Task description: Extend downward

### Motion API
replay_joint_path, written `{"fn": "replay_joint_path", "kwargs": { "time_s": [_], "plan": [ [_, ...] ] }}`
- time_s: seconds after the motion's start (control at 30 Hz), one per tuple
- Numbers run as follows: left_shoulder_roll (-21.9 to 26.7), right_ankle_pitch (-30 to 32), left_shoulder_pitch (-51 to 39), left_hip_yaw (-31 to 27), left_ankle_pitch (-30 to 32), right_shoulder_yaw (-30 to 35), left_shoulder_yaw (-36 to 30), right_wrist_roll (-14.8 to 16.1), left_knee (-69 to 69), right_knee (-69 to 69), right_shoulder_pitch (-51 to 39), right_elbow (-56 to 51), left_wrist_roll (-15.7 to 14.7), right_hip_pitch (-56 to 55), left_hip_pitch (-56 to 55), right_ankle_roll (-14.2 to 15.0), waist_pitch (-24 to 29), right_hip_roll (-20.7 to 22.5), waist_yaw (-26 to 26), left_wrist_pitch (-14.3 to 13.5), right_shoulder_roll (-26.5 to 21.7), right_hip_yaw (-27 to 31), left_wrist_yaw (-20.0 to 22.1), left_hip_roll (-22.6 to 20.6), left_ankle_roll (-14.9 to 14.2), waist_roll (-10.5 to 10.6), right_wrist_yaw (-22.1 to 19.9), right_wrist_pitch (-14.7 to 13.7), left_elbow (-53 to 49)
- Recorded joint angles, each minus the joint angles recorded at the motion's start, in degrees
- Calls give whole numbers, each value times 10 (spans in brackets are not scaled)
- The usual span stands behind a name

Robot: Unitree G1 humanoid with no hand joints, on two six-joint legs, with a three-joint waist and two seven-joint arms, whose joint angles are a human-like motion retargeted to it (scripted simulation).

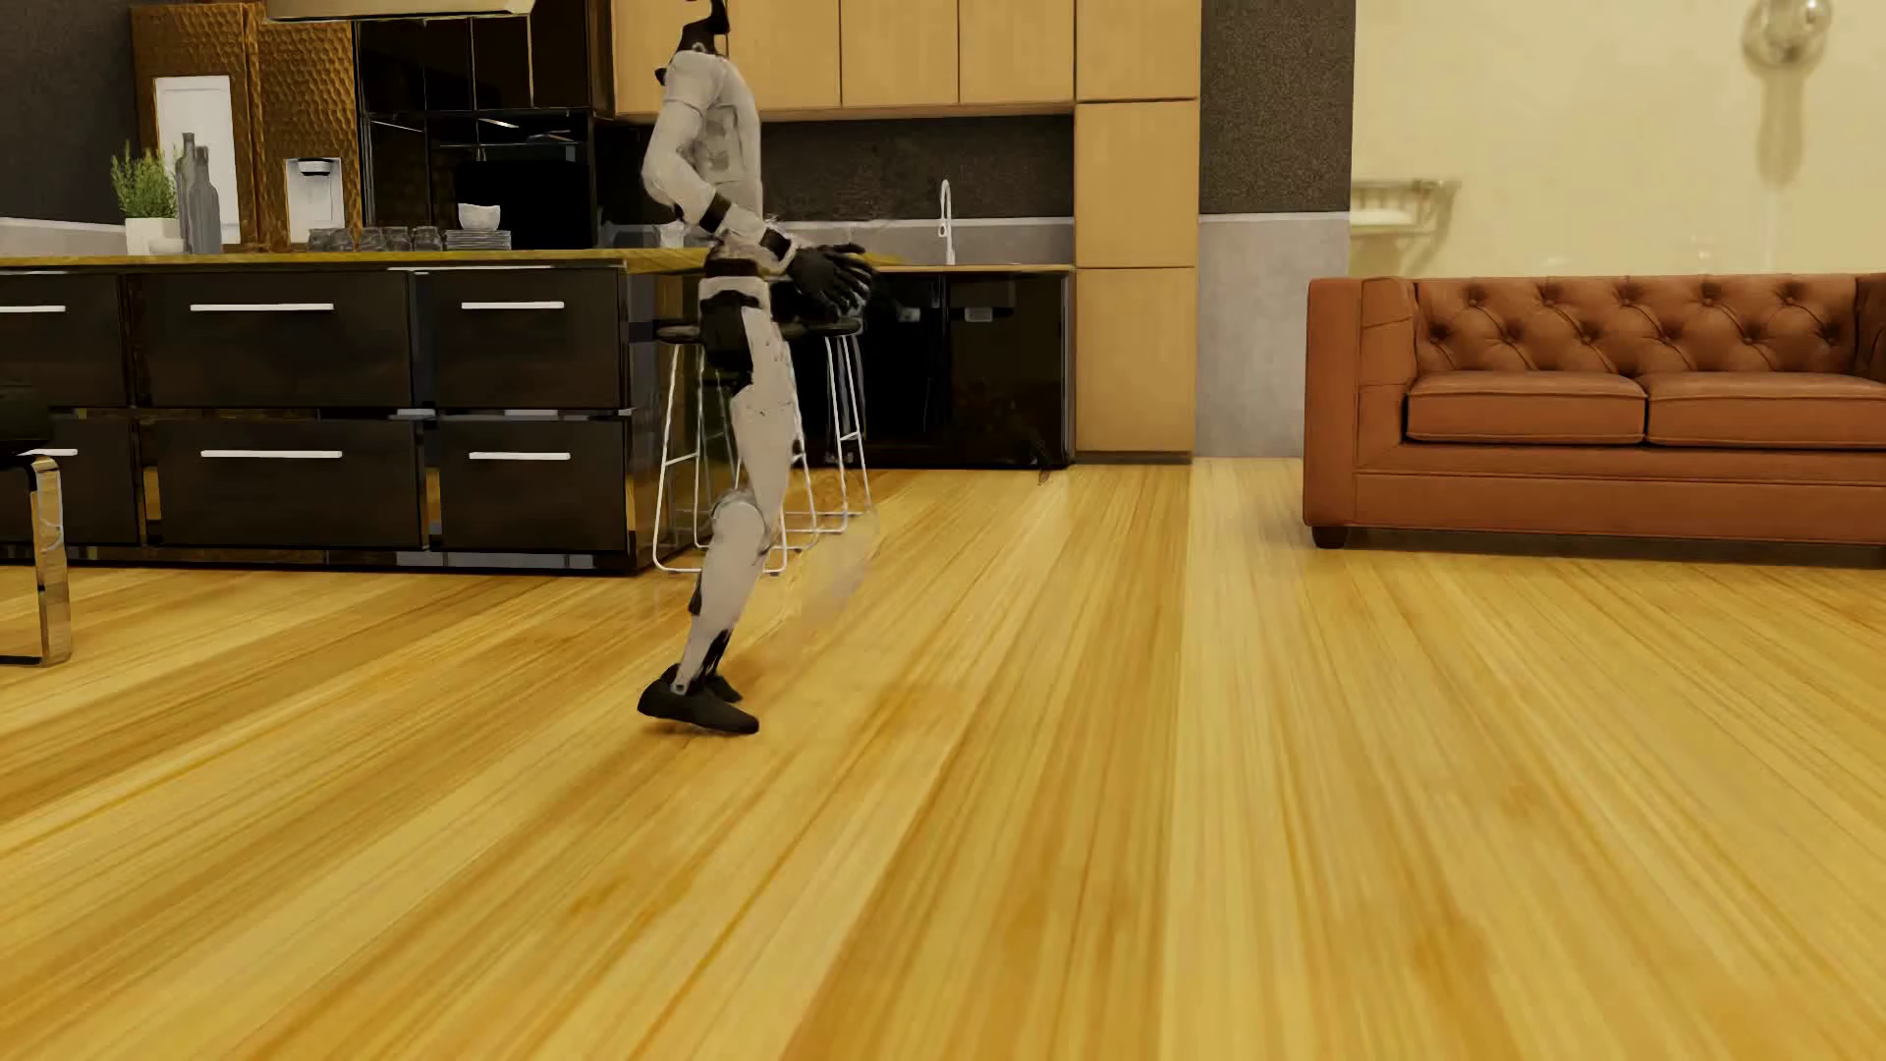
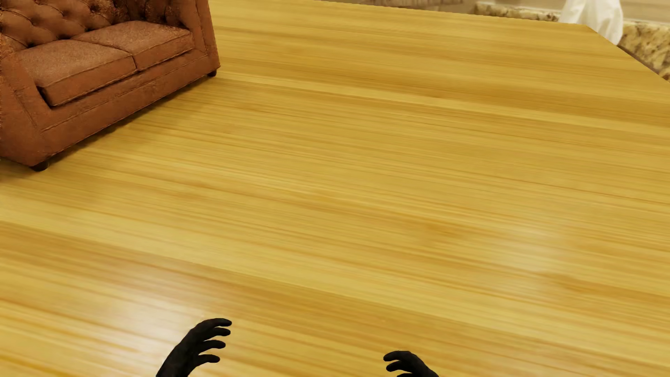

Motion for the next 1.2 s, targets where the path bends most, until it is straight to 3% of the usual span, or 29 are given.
{"fn": "replay_joint_path", "kwargs": {
  "time_s": [0.23,0.3,0.4,0.43,0.6,0.63,0.77,0.9,1.07,1.2],
  "plan": [
    [-5,2,-1,0,6,10,2,0,0,8,-11,-3,0,-6,-7,0,3,3,3,0,-6,0,0,3,0,4,0,0,1],
    [-5,32,-6,0,4,10,2,0,7,-40,-14,-4,0,12,-5,0,22,-3,-15,0,-13,0,0,-5,0,3,0,0,7],
    [0,8,-5,0,9,-4,1,0,6,11,-15,3,0,3,-11,0,31,-2,-12,0,-12,0,0,-6,0,4,0,0,10],
    [2,28,-5,0,10,-8,-2,0,7,-38,-16,1,0,3,-15,0,37,-1,-14,0,-12,0,0,-5,0,6,0,0,10],
    [11,14,-55,0,43,-16,-24,0,-10,2,-66,12,0,-18,-46,0,109,-3,-20,0,-18,0,0,-9,0,12,0,0,28],
    [14,20,-74,0,70,-11,-29,0,152,3,-86,26,0,-37,-68,0,122,-8,-22,0,-18,0,0,-12,0,10,0,0,36],
    [17,79,-176,0,55,-2,-56,0,178,-2,-176,53,0,-120,-163,0,211,-7,-12,0,-38,0,0,-9,0,20,0,0,66],
    [20,136,-319,0,66,46,-77,0,204,6,-311,73,0,-202,-253,0,343,-13,-8,0,-55,0,0,-7,0,19,0,0,106],
    [32,231,-555,0,68,102,-108,0,257,45,-535,170,0,-329,-380,0,343,-28,-7,0,-75,0,0,-10,0,19,0,0,218],
    [53,263,-754,0,35,139,-194,0,351,138,-724,257,0,-448,-486,0,343,-42,2,0,-111,0,0,8,0,36,0,0,312]
  ]
}}
